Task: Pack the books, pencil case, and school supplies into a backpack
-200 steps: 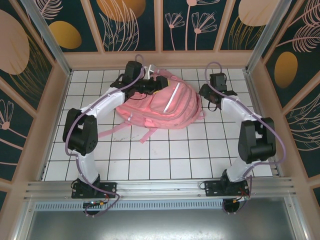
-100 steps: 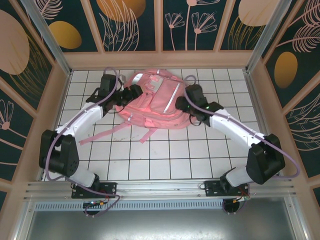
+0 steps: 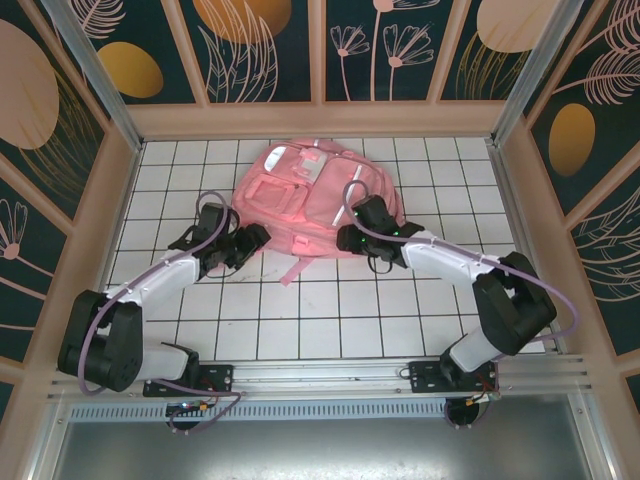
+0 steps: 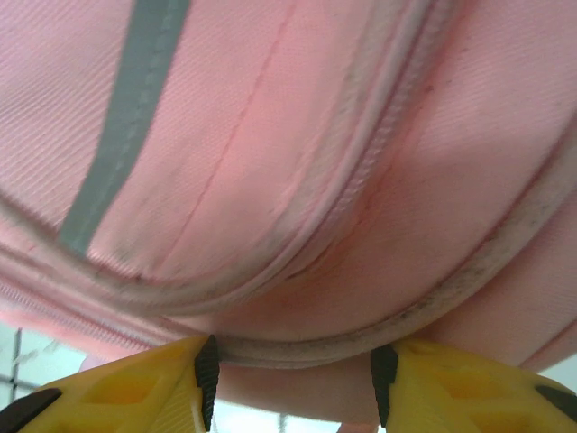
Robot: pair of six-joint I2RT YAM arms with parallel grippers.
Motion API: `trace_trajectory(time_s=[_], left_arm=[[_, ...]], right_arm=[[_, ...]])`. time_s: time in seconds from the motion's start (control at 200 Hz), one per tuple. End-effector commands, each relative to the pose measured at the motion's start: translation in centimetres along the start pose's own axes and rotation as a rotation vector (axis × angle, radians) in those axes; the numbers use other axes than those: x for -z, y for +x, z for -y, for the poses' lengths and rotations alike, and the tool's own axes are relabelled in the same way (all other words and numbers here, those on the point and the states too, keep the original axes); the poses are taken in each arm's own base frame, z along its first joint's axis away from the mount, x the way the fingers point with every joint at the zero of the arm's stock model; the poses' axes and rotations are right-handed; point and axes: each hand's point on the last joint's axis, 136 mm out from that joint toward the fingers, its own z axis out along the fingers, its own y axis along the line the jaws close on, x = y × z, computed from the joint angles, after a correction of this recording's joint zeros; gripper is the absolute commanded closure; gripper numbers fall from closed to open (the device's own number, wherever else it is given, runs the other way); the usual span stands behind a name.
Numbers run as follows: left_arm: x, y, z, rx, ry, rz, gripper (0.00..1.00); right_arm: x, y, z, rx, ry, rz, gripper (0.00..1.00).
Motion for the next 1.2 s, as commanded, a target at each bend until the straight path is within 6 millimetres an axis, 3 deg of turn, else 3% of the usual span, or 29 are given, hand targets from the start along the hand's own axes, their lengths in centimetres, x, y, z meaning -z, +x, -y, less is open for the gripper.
trace_trajectory(time_s=[0.0, 0.11, 0.27, 0.5, 0.795, 0.931, 1.096, 1.196], left_arm=[[-0.4, 0.5, 1.9, 0.009, 0.073, 0.001, 0.36], [-1.4, 1.1, 2.7, 0.023, 0.103, -0.019, 0.38], [-2.9, 1.4, 4.3, 0.027, 0.163, -0.037, 0.39], [-5.1, 2.5, 5.5, 0.099, 0.243, -0.068, 0.4], [-7.5, 1.9, 5.5, 0.164, 0.267, -0.028, 0.45], [-8.8, 1.1, 5.3, 0.152, 0.241, 0.003, 0.61], [-9.0, -0.2, 5.9, 0.116, 0.191, 0.043, 1.0], [-8.5, -0.9, 6.8, 0.106, 0.18, 0.062, 1.0]], right_arm=[[-1.3, -3.3, 3.3, -0.007, 0.066, 0.068, 0.5], [-1.4, -6.0, 4.2, 0.022, 0.114, 0.104, 0.5], [0.2, -7.4, 2.2, 0.067, 0.064, 0.146, 0.48], [3.3, -4.4, -0.9, 0.139, 0.034, 0.218, 0.48], [4.3, -1.2, -2.7, 0.158, -0.02, 0.213, 0.48], [4.7, -0.1, -4.8, 0.265, -0.044, 0.247, 0.46], [3.4, 1.4, -6.1, 0.316, -0.1, 0.189, 0.46], [2.3, 2.4, -6.7, 0.36, -0.113, 0.173, 0.51]])
